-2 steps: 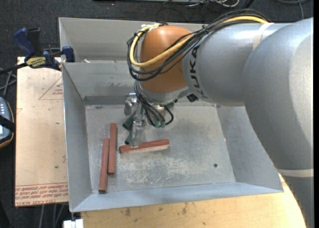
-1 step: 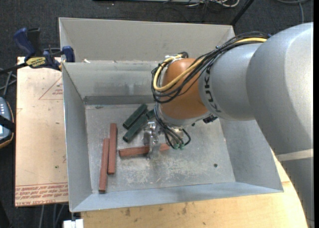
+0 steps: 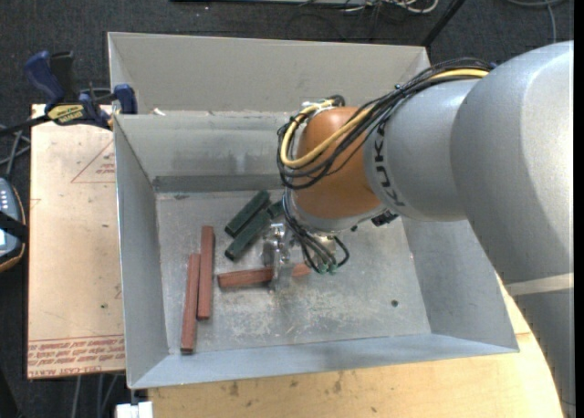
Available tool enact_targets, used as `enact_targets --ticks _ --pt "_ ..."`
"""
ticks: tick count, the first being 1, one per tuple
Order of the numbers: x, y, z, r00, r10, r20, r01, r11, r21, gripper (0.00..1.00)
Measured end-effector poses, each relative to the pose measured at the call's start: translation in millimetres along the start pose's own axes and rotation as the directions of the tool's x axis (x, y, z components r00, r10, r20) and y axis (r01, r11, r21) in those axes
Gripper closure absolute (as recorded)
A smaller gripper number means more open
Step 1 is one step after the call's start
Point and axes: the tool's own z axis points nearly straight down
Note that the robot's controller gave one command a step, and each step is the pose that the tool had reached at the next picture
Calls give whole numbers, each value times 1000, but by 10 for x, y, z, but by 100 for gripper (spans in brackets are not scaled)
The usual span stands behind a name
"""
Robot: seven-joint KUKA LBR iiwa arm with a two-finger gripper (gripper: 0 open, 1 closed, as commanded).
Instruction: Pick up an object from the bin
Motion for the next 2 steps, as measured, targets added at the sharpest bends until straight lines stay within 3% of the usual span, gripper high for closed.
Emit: enact_targets --ticks 1,2 --pt "526 146 -1265 1000 1 1 -1 1000 -1 100" --pt "526 146 -1265 1000 1 1 -1 1000 -1 100"
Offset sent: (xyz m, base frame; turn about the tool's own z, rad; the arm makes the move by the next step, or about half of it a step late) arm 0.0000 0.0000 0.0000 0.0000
